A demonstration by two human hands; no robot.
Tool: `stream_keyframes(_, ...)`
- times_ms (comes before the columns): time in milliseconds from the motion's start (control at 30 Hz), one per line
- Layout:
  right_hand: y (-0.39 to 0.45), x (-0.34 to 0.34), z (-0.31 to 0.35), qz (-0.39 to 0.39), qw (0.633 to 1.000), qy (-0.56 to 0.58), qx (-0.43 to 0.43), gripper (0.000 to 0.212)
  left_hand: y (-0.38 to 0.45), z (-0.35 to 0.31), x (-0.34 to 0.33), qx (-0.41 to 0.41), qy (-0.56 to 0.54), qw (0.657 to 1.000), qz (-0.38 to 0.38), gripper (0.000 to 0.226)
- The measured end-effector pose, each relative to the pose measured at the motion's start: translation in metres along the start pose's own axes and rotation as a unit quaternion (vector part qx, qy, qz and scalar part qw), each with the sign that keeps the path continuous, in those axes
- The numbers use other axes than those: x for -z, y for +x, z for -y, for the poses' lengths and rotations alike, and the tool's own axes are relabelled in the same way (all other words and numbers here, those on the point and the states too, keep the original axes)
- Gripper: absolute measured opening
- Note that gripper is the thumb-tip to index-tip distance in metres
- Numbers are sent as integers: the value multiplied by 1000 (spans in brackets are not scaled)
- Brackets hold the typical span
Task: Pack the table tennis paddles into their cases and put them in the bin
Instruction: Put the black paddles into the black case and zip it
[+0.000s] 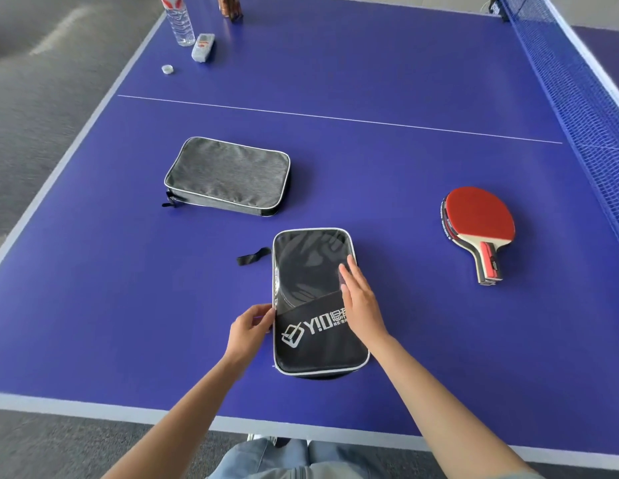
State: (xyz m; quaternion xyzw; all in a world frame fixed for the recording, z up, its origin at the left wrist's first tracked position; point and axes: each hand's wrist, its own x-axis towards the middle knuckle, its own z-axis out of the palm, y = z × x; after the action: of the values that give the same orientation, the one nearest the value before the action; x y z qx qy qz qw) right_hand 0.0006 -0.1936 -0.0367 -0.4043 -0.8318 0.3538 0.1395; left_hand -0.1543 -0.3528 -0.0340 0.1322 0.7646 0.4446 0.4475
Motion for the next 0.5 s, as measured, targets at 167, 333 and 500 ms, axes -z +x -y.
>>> stream_keyframes(167, -1, -13, 6, -27, 999, 14, -33, 52, -7, 4, 11, -12, -16, 999, 28, 21)
stream_keyframes(333, -2, -29, 20, -78, 993, 26, -83, 71, -21, 16, 34, -17, -6, 998, 63, 42)
stream_keyframes(500, -3, -38, 28, -96, 989, -9, -113, 64, -28, 36, 56, -43, 89, 992, 78, 38)
